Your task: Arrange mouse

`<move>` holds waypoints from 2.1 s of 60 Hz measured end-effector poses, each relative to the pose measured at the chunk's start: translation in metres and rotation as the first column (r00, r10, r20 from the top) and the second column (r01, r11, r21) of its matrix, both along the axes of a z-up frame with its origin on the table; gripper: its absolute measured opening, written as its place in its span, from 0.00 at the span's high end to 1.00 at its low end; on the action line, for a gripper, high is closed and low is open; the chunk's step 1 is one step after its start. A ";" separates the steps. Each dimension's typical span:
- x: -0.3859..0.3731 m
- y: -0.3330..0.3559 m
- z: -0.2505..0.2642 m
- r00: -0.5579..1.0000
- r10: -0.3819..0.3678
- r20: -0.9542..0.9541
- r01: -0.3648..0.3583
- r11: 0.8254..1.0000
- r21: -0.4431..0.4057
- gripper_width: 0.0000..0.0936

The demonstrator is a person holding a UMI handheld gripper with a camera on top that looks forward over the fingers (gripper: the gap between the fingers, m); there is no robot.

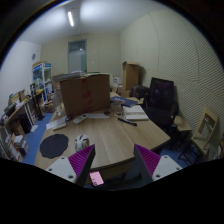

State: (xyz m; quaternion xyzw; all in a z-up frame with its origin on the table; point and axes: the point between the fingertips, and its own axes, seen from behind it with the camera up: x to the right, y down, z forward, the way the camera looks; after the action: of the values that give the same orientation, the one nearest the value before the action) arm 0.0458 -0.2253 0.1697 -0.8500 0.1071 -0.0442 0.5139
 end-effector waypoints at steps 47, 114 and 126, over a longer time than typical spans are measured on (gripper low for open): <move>-0.140 0.177 -0.142 0.991 0.136 -0.011 -0.136 0.991 -0.014 0.14; -0.316 0.219 -0.135 0.964 0.265 0.023 -0.264 0.963 -0.048 0.62; -0.316 0.214 -0.178 0.966 0.260 0.005 -0.257 0.958 -0.123 0.55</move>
State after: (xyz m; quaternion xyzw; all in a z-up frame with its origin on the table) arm -0.2707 -0.0112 -0.0083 -0.8858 -0.0134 0.0077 0.4637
